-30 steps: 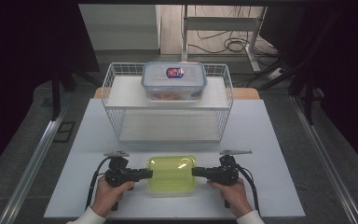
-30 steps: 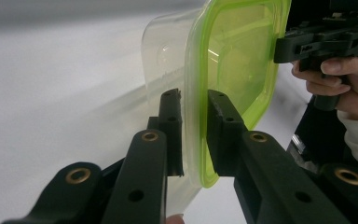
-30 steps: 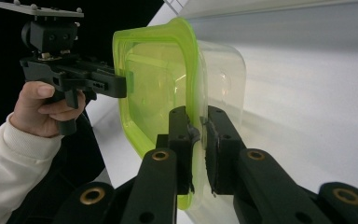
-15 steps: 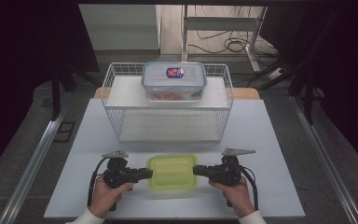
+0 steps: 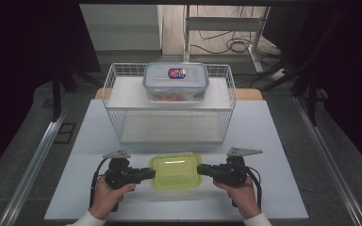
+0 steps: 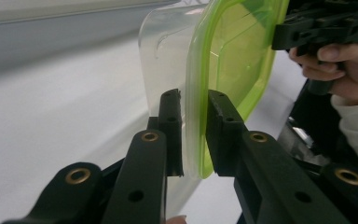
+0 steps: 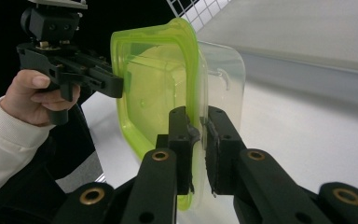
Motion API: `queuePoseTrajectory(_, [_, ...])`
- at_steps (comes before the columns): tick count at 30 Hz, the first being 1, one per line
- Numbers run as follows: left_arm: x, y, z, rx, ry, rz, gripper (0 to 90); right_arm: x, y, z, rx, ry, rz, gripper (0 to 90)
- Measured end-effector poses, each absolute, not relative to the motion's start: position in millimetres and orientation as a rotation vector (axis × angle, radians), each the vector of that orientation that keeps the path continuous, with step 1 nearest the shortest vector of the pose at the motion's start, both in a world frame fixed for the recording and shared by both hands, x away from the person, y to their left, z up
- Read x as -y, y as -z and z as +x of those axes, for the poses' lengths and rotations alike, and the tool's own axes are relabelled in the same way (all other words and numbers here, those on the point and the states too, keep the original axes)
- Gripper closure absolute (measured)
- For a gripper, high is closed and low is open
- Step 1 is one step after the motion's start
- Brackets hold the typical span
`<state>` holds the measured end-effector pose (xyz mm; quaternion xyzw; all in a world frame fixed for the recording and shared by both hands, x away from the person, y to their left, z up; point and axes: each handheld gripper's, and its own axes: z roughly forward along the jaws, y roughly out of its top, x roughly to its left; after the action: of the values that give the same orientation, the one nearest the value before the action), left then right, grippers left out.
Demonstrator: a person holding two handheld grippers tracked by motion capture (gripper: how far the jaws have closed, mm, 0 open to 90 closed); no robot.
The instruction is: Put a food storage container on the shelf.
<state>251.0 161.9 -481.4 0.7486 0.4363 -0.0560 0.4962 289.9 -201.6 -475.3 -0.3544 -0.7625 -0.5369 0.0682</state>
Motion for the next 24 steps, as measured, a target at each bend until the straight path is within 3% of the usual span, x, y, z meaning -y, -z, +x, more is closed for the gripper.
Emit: queuePoseTrajectory(24, [-162.6, 437.1, 271.7, -0.978, 0.082, 1.823, 77.7, 205.8, 446.9, 299.2, 2.275, 1.742, -1.055, 81.3])
